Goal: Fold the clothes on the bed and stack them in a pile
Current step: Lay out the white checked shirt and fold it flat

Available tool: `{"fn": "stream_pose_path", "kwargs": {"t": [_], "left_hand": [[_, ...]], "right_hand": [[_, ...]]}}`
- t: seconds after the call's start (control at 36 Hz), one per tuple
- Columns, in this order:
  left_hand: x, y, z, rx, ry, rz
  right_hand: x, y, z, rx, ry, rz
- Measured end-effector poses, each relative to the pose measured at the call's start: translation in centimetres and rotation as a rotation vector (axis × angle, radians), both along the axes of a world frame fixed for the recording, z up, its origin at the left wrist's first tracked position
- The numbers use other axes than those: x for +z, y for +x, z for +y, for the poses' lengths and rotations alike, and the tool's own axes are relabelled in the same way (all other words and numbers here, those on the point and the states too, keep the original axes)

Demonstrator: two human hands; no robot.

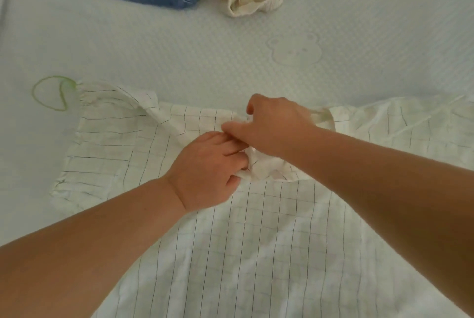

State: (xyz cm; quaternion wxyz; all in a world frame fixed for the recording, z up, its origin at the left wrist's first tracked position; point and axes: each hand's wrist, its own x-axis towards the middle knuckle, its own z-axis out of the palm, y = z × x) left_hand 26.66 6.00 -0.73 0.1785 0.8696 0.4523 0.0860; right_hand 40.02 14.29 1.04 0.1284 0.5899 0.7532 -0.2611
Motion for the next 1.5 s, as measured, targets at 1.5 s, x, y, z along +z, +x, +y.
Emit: {"fn": "stream_pose_path", "kwargs": {"t": [1.5], "left_hand": [[-1.8,-3.3,15.5,0.735,0.189,0.330]], "right_hand": [[-2.9,12.0,8.6,-0.265,0.579,0.045]]}}
